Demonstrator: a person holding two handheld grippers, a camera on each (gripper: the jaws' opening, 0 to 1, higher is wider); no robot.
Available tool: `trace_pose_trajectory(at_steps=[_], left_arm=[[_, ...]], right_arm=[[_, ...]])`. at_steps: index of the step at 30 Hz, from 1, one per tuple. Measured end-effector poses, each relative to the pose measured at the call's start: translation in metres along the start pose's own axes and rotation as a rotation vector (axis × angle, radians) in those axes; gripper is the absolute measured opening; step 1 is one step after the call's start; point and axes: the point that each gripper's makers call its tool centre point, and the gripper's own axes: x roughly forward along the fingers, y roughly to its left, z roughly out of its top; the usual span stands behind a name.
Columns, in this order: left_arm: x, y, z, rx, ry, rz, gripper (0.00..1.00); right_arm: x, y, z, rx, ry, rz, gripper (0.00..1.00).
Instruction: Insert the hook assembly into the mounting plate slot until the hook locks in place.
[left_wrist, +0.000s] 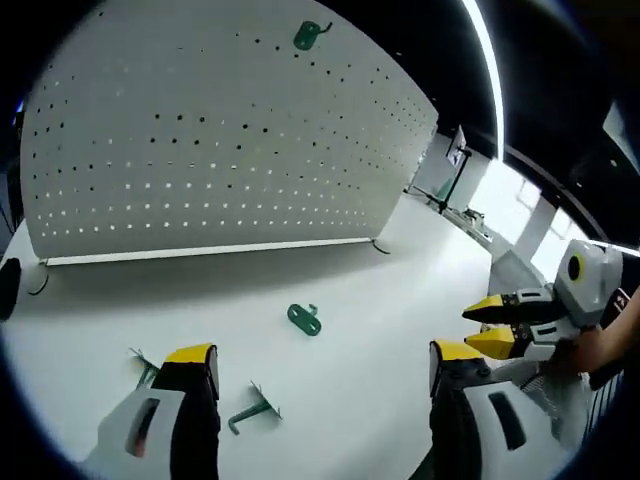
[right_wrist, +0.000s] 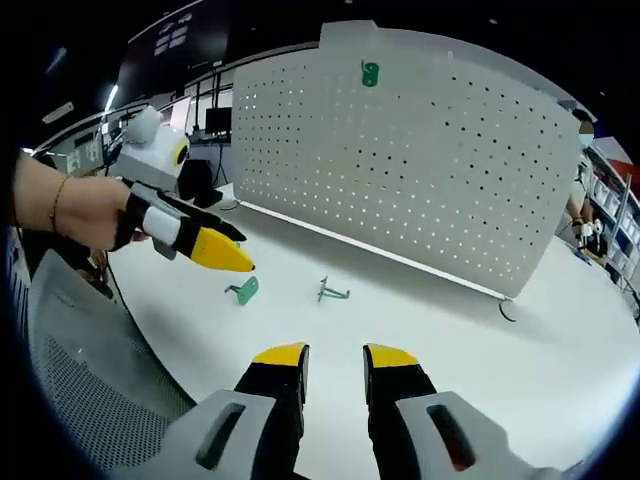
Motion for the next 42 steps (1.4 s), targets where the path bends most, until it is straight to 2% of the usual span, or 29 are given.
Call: trace_pose_trajectory(at_steps=[3, 10, 14, 18, 20, 22, 24, 26, 30, 33, 37, 41, 42], left_arm=[[0.015, -0.002, 0.001, 0.050, 0.000, 0.007, 0.87], [0.041, -0.002, 0.002, 0.043, 0.004, 0.013, 0.80], [0.054, -0.003, 0.000, 0.078, 0.008, 0.019, 0.74], [0.069, -0.001, -0.007, 0.058, 0.024, 0.035, 0.69], [0.076, -0.001, -0.012, 0.049, 0.040, 0.043, 0.64], [0.080, 0.002, -0.020, 0.074, 0.067, 0.073, 0.58], [0.086, 0.002, -0.025, 0.050, 0.081, 0.077, 0.54], [0.089, 0.003, -0.026, 0.057, 0.082, 0.096, 0.53], [0.092, 0.006, -0.022, 0.080, 0.074, 0.117, 0.42], [0.093, 0.014, -0.020, 0.092, 0.077, 0.171, 0.40], [0.097, 0.017, -0.018, 0.096, 0.087, 0.191, 0.30], [0.101, 0.019, -0.022, 0.092, 0.105, 0.199, 0.23], [0.100, 0.019, -0.023, 0.083, 0.108, 0.199, 0.18]], right_arm=[[0.000, 0.000, 0.000, 0.020, -0.003, 0.000, 0.20], [0.000, -0.003, 0.003, 0.070, -0.022, 0.005, 0.19], [0.000, -0.004, 0.002, 0.079, -0.022, 0.009, 0.17], [-0.001, -0.007, 0.003, 0.107, -0.031, 0.002, 0.17], [-0.001, -0.008, 0.002, 0.118, -0.031, 0.002, 0.17], [-0.001, -0.008, 0.002, 0.125, -0.034, 0.001, 0.17], [-0.002, -0.007, 0.002, 0.129, -0.034, 0.004, 0.17], [-0.003, -0.007, 0.002, 0.127, -0.037, 0.002, 0.17], [-0.003, -0.008, 0.002, 0.132, -0.041, -0.003, 0.17], [-0.004, -0.010, 0.002, 0.146, -0.045, -0.009, 0.17], [-0.002, -0.014, 0.002, 0.155, -0.045, -0.010, 0.17], [-0.002, -0.016, 0.003, 0.164, -0.049, -0.017, 0.17], [-0.002, -0.016, 0.003, 0.164, -0.050, -0.018, 0.16]])
